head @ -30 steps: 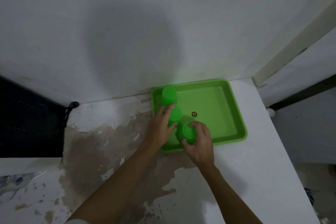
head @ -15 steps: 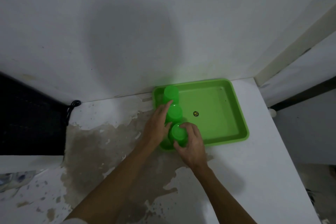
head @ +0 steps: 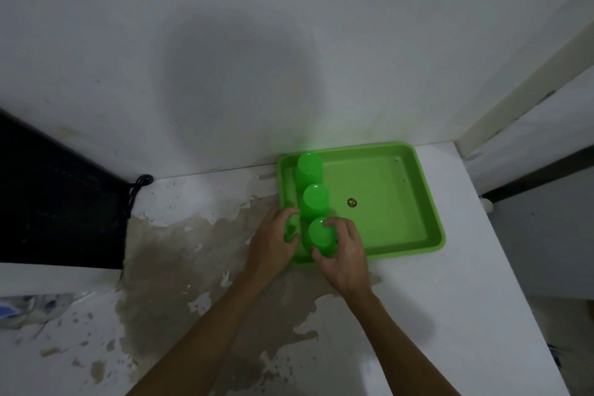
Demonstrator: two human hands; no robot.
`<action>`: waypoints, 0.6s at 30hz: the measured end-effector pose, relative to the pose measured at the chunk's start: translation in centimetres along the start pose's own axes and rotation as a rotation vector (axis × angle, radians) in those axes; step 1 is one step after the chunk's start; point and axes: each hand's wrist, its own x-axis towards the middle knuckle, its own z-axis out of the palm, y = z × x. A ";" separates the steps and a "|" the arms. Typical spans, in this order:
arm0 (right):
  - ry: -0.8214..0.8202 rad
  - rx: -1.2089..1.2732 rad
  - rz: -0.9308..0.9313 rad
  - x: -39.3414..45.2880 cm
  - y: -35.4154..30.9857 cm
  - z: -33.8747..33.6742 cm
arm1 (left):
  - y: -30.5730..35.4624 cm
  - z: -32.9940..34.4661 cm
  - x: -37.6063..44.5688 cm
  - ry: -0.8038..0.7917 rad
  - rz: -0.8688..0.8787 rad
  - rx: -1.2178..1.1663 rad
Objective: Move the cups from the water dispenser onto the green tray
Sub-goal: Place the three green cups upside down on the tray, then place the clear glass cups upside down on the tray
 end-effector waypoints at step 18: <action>0.010 0.051 -0.126 -4.1 -7.5 1.9 | -5.6 -6.9 -9.7 0.121 -0.088 -0.226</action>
